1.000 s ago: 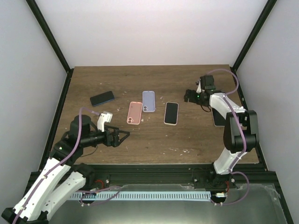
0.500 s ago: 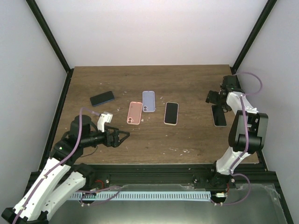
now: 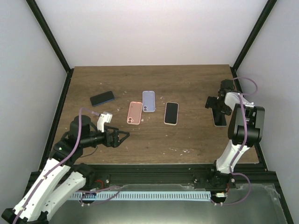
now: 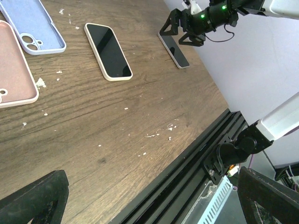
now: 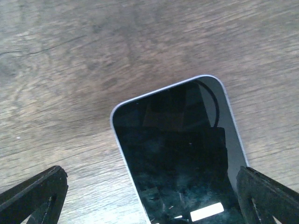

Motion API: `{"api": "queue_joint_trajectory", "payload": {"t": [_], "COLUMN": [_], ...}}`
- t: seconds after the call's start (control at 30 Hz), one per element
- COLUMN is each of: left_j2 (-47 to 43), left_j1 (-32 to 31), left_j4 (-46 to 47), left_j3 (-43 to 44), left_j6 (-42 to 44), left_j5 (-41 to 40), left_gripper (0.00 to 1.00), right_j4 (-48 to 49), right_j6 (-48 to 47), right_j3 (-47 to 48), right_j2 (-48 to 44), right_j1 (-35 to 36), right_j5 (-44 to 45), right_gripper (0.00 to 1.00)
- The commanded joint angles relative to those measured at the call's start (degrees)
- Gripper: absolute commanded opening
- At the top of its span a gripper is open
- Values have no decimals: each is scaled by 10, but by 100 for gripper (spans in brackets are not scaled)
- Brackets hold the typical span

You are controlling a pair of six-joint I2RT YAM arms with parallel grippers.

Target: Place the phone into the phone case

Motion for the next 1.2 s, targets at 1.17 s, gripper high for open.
{"api": "queue_joint_trajectory", "payload": {"t": [1.17], "left_j2": [-30], "left_j1": [0], "left_j4": [8], "left_j3": [-3], "left_j6": [10], "left_j5": [10], "left_gripper": [100], "right_j4": [-43], "right_j6": [-8], "right_j3": [-22], "right_j2": [-13], "right_j1": [-10], "right_j5": [19], "right_gripper": [100]}}
